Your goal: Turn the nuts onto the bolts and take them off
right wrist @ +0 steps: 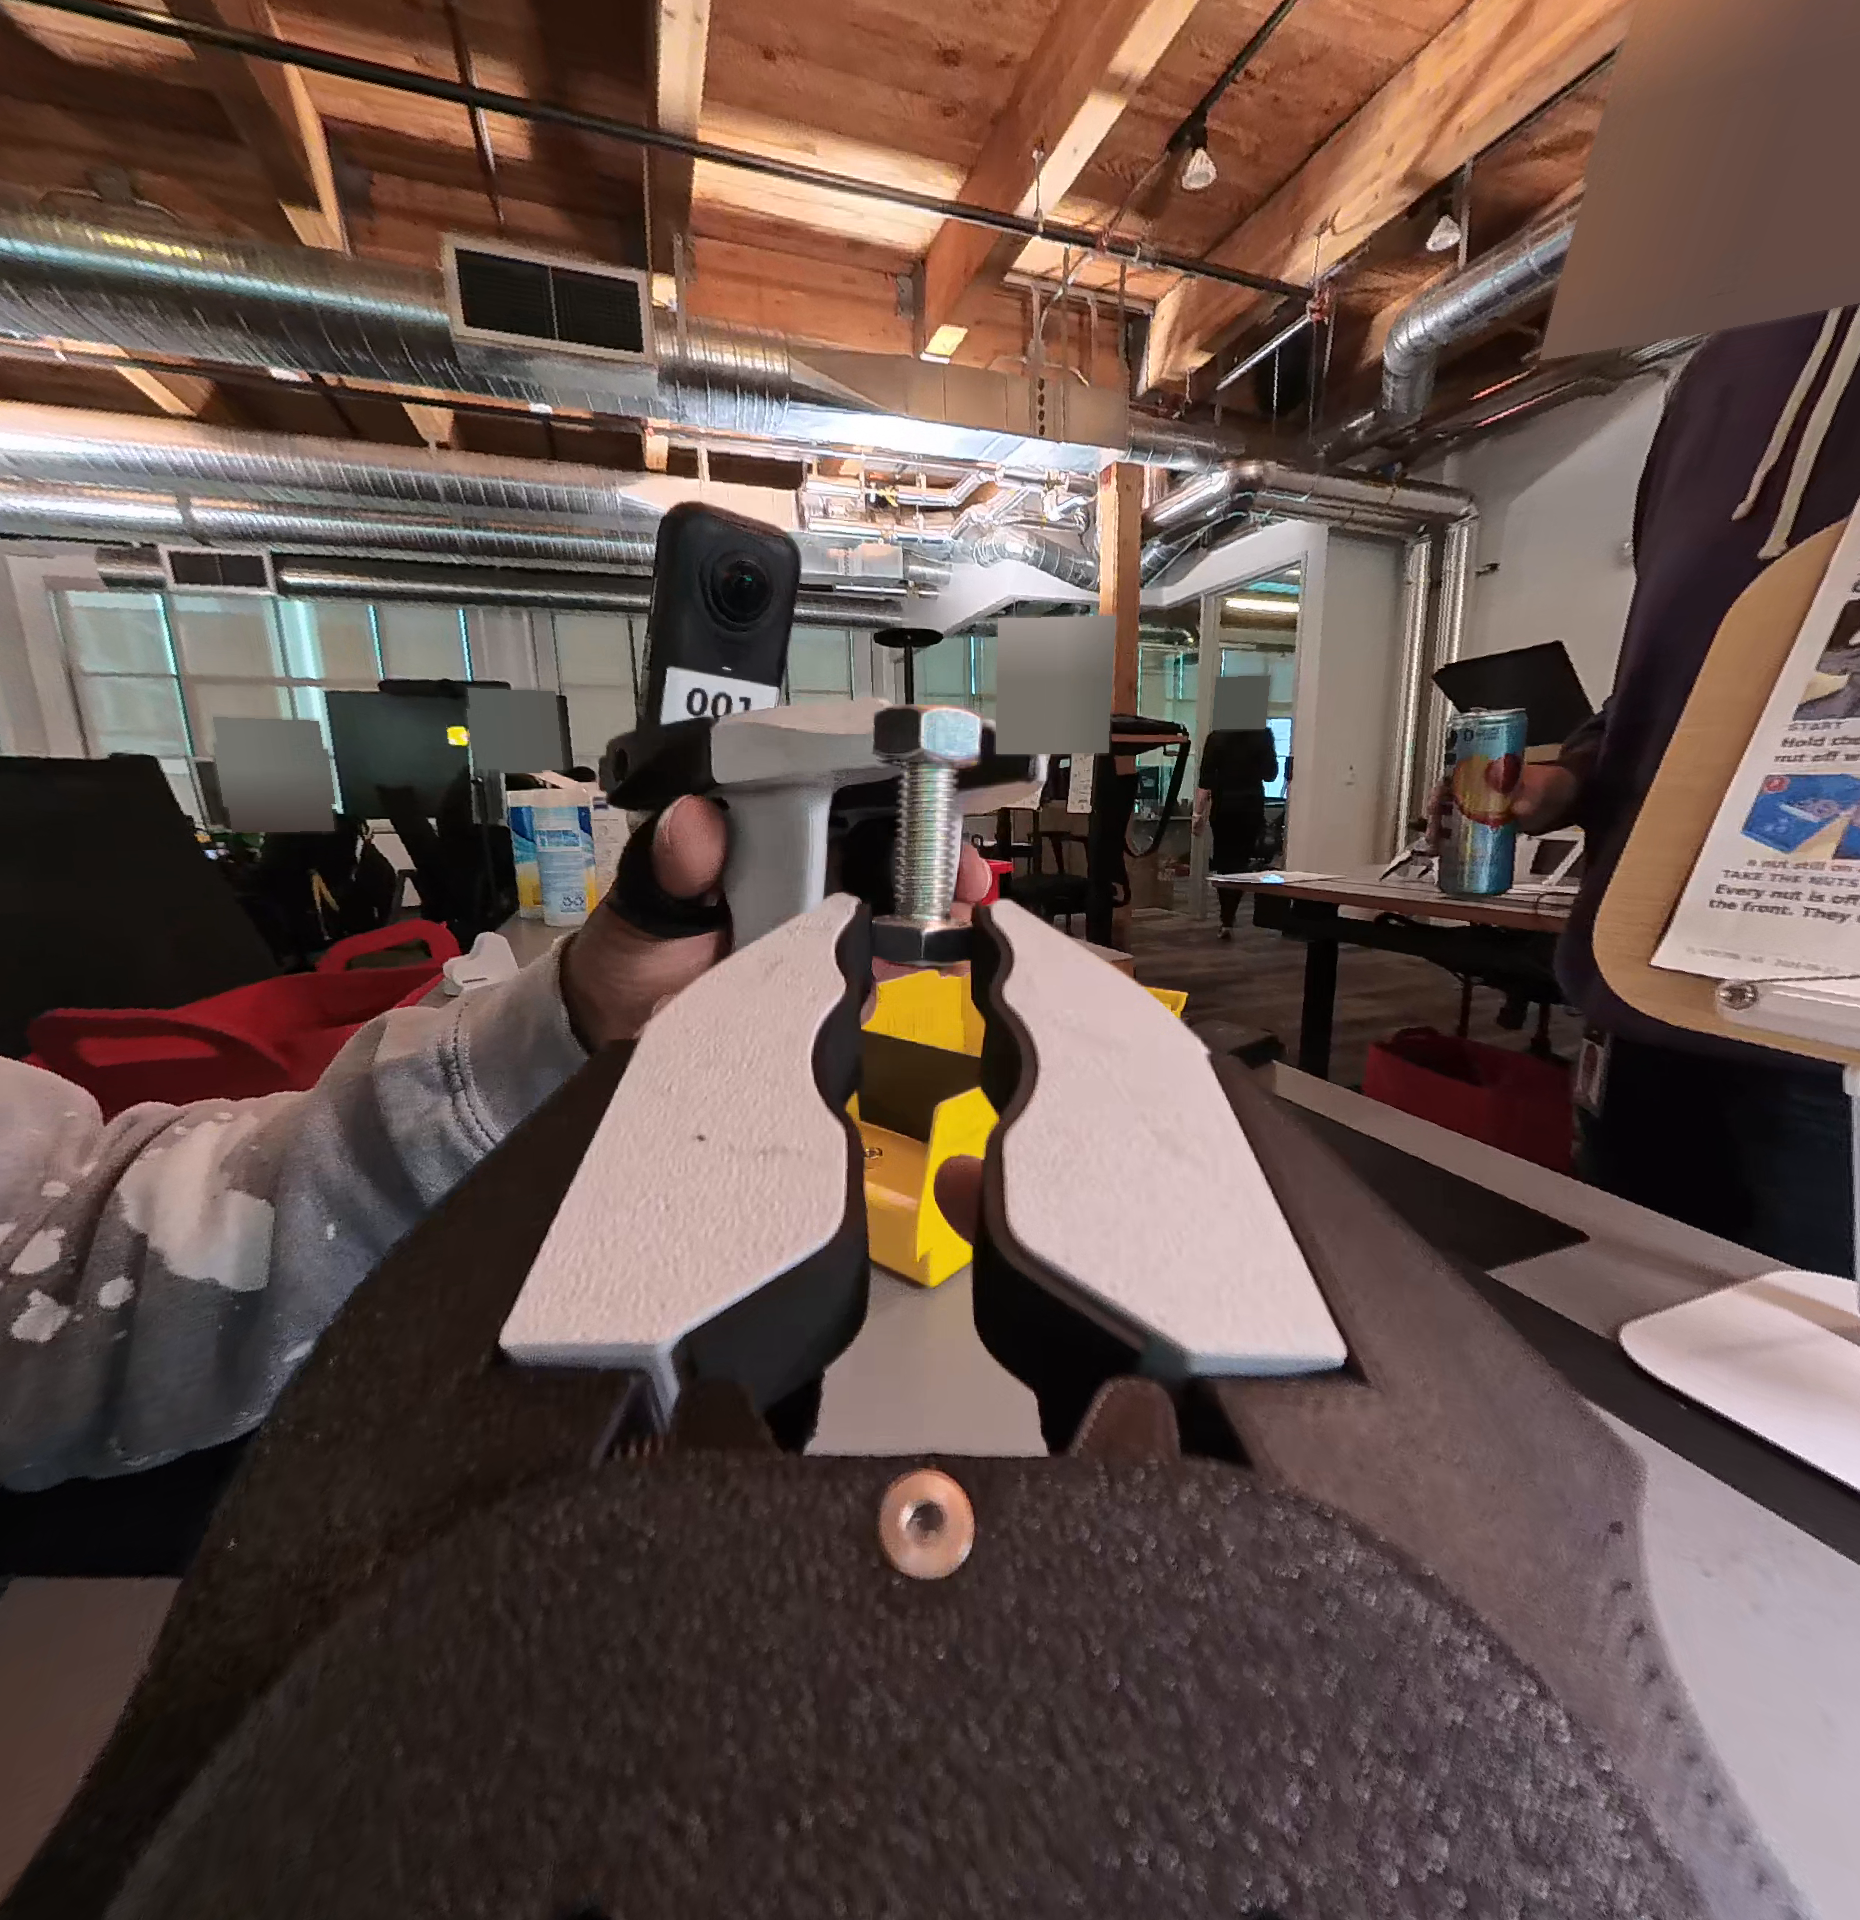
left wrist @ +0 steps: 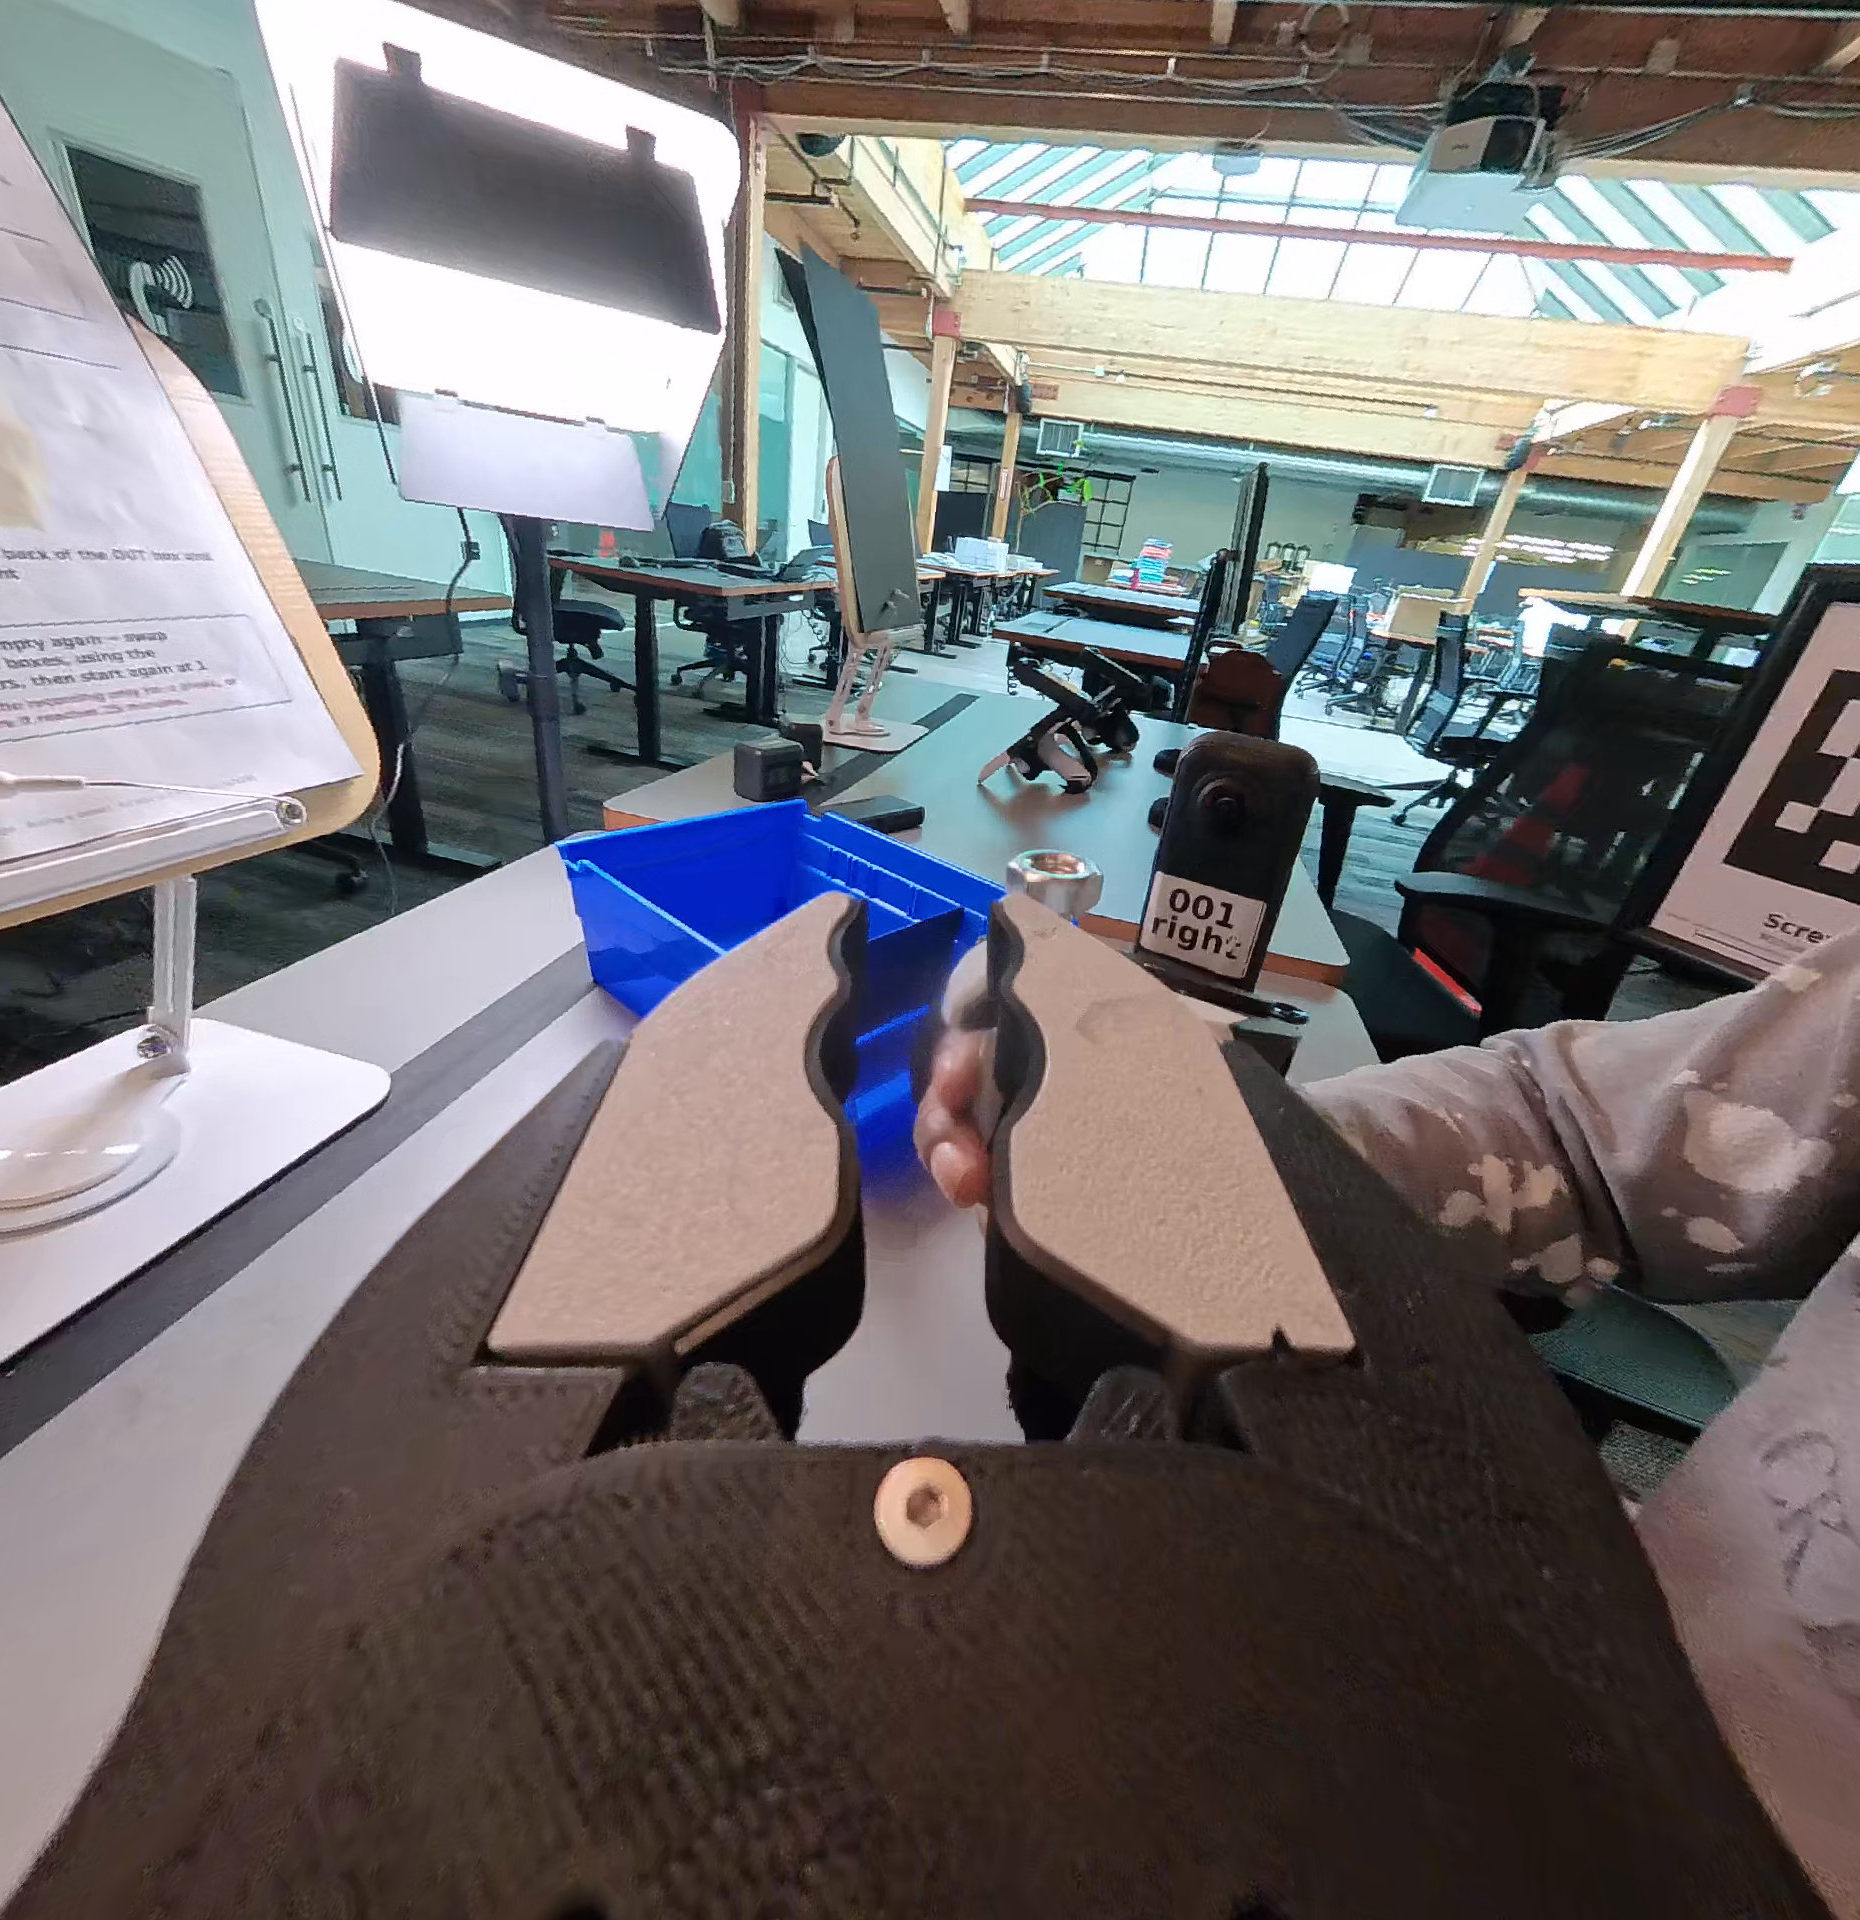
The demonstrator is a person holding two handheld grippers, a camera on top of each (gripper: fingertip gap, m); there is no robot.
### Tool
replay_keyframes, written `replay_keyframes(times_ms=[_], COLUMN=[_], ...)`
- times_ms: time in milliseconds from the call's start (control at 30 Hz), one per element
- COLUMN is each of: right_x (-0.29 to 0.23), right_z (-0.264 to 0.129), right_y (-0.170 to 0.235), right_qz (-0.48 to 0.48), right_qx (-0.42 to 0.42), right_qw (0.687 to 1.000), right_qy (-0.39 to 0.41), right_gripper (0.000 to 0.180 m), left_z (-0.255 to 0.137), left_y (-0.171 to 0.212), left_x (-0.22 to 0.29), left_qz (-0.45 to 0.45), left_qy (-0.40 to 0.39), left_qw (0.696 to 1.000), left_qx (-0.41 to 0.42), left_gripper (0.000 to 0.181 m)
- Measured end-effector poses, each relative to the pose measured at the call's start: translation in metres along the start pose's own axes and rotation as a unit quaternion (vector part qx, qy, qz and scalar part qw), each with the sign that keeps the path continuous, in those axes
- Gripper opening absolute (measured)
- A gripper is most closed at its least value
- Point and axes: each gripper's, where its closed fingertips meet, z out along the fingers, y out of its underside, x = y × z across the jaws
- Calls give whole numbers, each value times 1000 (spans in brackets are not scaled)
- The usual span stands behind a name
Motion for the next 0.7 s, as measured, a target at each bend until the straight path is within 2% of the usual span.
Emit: replay_keyframes(times_ms=[167,333,433,700], right_x=[6,1,-2,0], right_z=[1,0,-2,1], right_y=[6,1,-7,-1], right_qz=[-2,-3,-2,-7], right_qx=[-17,-5,12,-3], right_qw=[1000,1000,1000,1000], right_qy=[18,7,-10,3], right_gripper=[18,18,18,18], left_z=[4,8,3,11], left_y=[0,6,3,7], left_x=[13,12,0,15], left_qz=[-18,-17,-14,-24], left_qy=[40,37,10,43], left_qw=[999,999,1000,999], left_qx=[3,-9,-2,-9], left_gripper=[27,29,22,31])
